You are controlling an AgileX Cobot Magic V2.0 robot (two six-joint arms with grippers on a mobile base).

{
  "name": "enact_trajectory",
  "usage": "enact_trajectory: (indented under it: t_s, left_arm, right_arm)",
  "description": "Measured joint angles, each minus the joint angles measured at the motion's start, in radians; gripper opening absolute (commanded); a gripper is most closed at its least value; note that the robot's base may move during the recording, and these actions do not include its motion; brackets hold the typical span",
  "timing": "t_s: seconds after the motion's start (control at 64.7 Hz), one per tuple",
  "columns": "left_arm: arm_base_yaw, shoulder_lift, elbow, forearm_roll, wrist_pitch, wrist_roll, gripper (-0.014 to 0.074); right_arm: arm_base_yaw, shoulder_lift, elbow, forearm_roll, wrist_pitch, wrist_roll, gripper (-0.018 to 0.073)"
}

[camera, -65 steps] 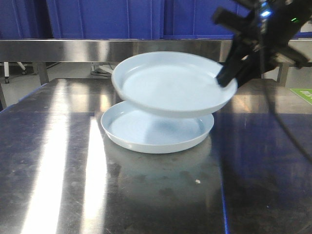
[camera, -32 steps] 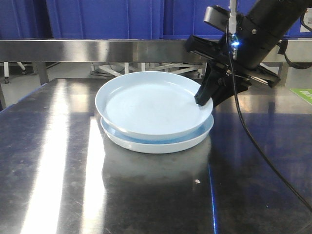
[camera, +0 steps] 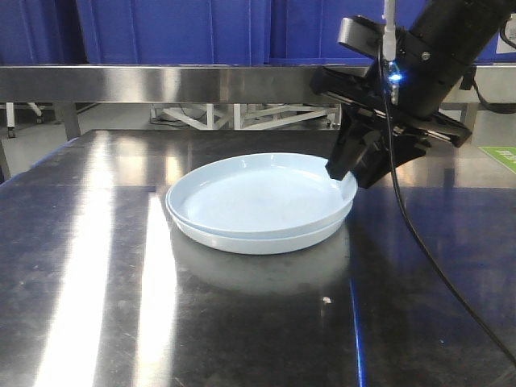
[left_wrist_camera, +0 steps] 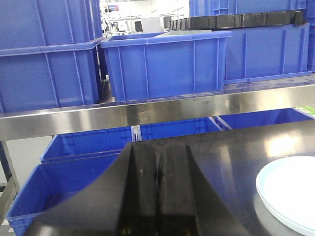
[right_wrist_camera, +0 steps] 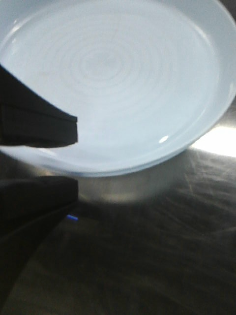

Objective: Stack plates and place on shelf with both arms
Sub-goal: 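Open the right gripper to release the top plate, then grip the rim of the stacked plates with the right gripper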

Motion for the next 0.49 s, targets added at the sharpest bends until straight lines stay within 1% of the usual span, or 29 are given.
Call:
enact_trajectory:
  t_s: [0.17,0.495]
  left_arm:
    - [0.0,0.0,0.0,0.0,0.0,0.0,0.0082]
    - [0.0,0.0,0.0,0.0,0.0,0.0,0.0082]
  right_arm:
    - [0.0,0.0,0.0,-0.051,0.009,0.023,0.0367]
    - [0.0,0.0,0.0,-0.059,0.007,0.034,0.0363]
